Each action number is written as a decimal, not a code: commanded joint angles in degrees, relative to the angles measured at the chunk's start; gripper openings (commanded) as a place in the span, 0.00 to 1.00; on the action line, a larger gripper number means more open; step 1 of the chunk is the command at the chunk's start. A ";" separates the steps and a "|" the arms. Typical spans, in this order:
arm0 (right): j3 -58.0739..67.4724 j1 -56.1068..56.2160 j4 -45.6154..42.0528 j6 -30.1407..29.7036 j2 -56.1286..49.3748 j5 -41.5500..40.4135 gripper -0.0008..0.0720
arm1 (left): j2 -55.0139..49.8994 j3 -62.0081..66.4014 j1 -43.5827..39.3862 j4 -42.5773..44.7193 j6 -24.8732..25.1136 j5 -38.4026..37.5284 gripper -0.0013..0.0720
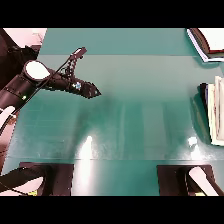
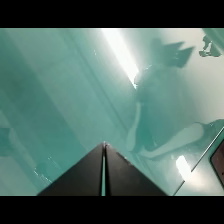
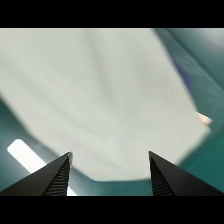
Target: Fold the shirts.
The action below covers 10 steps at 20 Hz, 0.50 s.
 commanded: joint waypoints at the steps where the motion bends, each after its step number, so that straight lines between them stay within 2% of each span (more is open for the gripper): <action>1: 2.38 8.46 7.85 0.50 0.15 -1.18 0.77 | 0.04 0.07 -0.02 -0.42 0.13 0.44 0.06; 3: 3.96 15.13 7.45 0.50 0.15 -2.08 0.76 | 0.04 0.07 -0.02 -0.42 0.13 1.16 0.06; 4: 4.52 18.12 7.28 0.48 0.15 -3.02 0.70 | 0.04 0.07 -0.02 -0.42 0.13 1.53 0.06; 6: 5.51 23.54 7.32 0.44 0.15 -4.72 0.20 | 0.04 0.07 -0.02 -0.42 0.13 2.23 0.06; 7: 5.90 26.03 7.30 0.42 0.15 -5.55 0.04 | 0.04 0.07 -0.02 -0.42 0.13 2.32 0.06; 10: 6.08 31.23 7.30 0.39 0.13 -7.54 0.04 | 0.04 0.07 -0.02 -0.42 0.13 2.29 0.06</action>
